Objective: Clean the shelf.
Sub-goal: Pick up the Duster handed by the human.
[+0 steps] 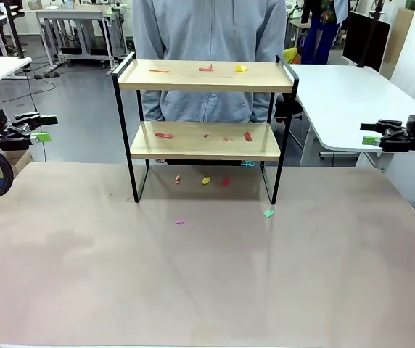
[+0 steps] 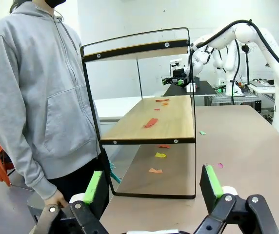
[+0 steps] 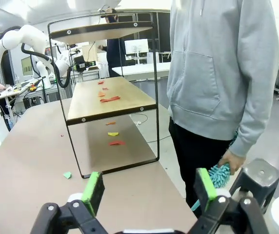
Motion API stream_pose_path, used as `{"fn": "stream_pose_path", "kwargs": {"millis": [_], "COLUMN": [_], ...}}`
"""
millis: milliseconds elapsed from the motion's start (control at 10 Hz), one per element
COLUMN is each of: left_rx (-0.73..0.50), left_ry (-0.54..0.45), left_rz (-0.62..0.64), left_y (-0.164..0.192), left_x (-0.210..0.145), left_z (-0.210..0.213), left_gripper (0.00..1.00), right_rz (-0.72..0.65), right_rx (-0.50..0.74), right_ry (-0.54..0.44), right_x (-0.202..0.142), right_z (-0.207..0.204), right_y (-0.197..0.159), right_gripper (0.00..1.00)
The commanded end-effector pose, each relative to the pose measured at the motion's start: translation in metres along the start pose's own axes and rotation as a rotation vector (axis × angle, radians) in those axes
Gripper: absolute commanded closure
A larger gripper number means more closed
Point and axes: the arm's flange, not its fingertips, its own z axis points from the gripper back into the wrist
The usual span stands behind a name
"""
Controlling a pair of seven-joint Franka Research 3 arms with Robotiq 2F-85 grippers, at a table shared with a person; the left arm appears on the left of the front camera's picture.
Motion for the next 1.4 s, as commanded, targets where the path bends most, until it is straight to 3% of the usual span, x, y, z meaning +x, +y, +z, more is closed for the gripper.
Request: {"fn": "stream_pose_path", "kwargs": {"millis": [0, 200, 300, 1300], "left_rx": [0.006, -0.004, 0.003, 0.003], "left_ry": [-0.027, -0.036, 0.0, 0.0], "left_rz": [-0.01, 0.038, -0.004, -0.004], "left_y": [0.0044, 0.0037, 0.0012, 0.0012], "left_x": [0.0068, 0.0117, 0.002, 0.002], "left_z": [0.0037, 0.0027, 0.0023, 0.0023], "left_gripper": [0.0, 0.0, 0.0, 0.0], "right_rz": [0.024, 0.014, 0.008, 0.008], "right_rx": [-0.008, 0.002, -0.008, -0.008], "right_ry": [-0.038, -0.039, -0.011, -0.011], "right_x": [0.0064, 0.0101, 0.0041, 0.0041], "right_z": [-0.0022, -0.0023, -0.0003, -0.0003], "right_y": [-0.0066, -0.0065, -0.0023, -0.0023], "right_gripper": [0.0, 0.0, 0.0, 0.0]}}
